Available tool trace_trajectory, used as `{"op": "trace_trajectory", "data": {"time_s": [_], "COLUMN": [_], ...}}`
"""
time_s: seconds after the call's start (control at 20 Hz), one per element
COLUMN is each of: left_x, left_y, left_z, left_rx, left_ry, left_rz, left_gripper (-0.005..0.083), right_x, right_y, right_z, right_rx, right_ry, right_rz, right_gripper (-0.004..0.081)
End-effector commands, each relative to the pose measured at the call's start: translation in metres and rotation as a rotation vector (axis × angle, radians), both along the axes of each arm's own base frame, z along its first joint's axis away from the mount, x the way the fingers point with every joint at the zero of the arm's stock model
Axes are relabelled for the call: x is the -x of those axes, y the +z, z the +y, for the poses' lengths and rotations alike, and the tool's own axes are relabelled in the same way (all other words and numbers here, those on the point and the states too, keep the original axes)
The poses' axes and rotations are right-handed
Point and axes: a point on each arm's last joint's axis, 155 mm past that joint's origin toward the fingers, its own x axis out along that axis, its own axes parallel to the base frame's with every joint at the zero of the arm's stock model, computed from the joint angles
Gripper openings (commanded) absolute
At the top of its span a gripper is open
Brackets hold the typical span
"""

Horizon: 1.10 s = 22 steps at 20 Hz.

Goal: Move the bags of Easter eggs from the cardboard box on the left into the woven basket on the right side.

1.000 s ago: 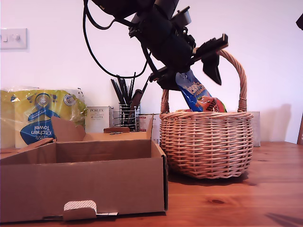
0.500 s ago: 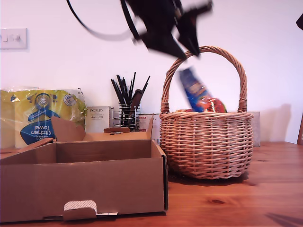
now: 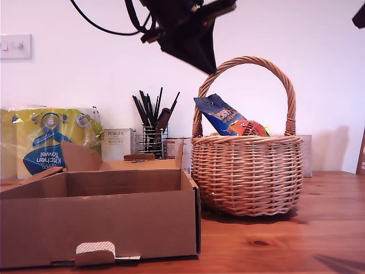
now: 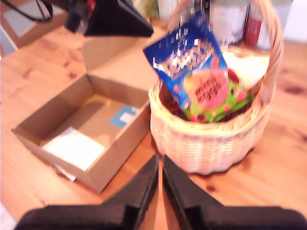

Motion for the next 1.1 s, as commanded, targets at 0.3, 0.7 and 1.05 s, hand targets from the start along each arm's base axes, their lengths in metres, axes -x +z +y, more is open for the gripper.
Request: {"op": "trace_trajectory", "data": {"time_s": [0.3,0.7,1.05], "left_x": [0.037,0.095,0.142], "left_y": [0.005,0.017,0.021], "left_z": [0.095,0.201,0.234], "left_rx": [0.127,0.242,0.273], "left_ry": [0.130,0.298,0.301], "left_rz": [-0.152,-0.309,-0.334], "left_gripper": [-0.0020,-0.0020,-0.0020], "right_x": [-0.032,-0.038,-0.009], "right_y": [0.051,0.037,0.064], "right_z": [-0.015,-0.032,-0.038], "right_rx": [-0.123,-0.117,-0.153], "right_ry": [-0.163,-0.260,-0.245], "right_rz": [-0.174,-0.210,-0.330], "right_gripper": [-0.0013,-0.0013,-0.0013]}}
